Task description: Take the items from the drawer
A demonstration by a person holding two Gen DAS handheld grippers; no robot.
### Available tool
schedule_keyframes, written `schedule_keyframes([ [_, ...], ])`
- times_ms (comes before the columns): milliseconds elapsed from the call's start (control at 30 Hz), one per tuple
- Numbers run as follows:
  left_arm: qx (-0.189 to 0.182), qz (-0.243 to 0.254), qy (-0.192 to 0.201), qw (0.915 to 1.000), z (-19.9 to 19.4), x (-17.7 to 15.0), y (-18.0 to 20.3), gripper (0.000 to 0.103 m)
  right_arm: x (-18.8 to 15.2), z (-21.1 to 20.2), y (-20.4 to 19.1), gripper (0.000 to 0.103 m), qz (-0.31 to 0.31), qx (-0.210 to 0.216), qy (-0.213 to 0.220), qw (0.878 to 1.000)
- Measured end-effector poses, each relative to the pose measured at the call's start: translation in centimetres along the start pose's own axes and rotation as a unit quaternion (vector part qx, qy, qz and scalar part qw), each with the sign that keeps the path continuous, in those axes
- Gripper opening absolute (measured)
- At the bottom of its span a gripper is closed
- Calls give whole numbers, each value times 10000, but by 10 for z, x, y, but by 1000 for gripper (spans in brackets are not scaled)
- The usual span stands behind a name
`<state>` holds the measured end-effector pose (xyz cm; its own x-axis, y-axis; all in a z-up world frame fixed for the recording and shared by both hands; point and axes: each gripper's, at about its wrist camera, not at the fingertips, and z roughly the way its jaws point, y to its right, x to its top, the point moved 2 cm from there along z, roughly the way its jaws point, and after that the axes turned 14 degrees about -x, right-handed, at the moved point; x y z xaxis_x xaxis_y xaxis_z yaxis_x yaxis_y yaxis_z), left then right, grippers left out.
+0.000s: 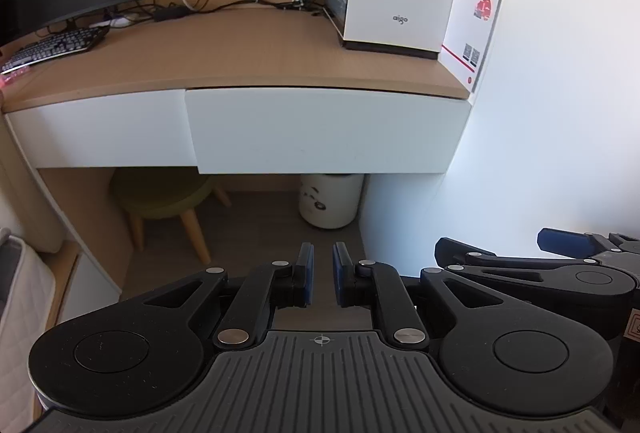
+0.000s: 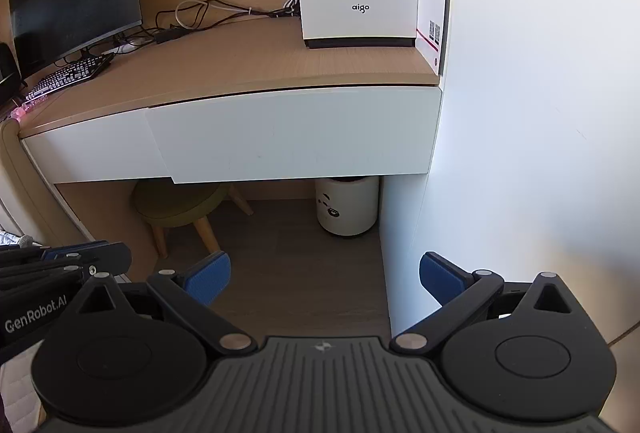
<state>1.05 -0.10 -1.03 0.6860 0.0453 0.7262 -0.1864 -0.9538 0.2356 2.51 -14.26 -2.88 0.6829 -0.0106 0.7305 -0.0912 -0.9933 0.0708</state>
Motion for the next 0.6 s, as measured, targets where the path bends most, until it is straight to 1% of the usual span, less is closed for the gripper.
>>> schedule_keyframes([
  [267,2,-5,1,10000,0,0,0,12,2,1,1,101,-20,-40,91,9999],
  [600,-36,-22,-39,10000,3,0,4,12,3,3,4,101,-15,-65,89,9999],
])
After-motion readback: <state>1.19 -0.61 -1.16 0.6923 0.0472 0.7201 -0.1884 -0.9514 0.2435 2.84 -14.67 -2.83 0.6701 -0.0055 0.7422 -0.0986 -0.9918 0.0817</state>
